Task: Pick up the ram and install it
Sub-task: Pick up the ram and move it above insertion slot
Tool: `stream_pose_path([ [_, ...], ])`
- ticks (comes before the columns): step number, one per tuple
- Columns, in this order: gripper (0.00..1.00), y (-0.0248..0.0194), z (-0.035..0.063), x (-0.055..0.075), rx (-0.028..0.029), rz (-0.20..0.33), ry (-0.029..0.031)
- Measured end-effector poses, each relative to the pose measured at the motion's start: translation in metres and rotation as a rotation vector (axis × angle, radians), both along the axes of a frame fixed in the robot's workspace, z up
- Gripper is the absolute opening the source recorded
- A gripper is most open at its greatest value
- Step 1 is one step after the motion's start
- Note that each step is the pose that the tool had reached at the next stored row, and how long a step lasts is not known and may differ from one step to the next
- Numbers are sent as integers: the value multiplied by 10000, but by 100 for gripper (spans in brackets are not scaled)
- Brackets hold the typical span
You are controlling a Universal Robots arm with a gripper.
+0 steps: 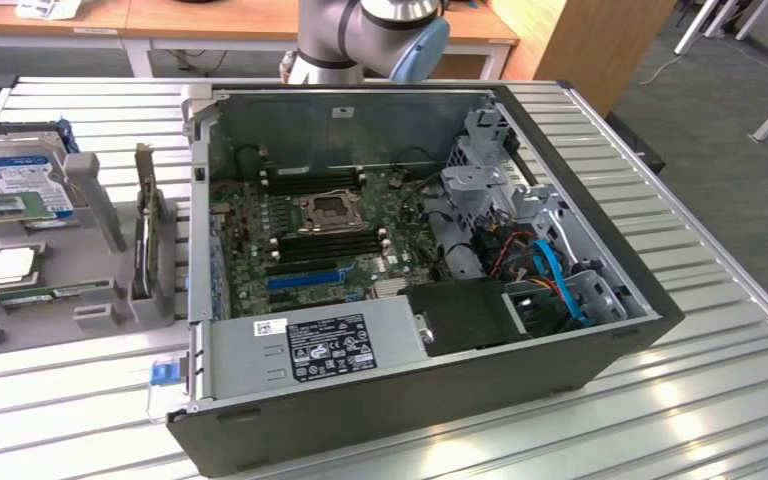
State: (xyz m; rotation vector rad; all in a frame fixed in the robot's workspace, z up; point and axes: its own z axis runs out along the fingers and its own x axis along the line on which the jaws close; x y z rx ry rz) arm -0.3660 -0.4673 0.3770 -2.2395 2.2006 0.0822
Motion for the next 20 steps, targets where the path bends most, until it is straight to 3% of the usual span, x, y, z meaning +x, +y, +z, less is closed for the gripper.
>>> stream_pose_path([
  [1,12,0,22,0,0,0,0],
  [3,12,0,178,0,2,0,-2],
  [20,12,0,231,0,1,0,-1],
])
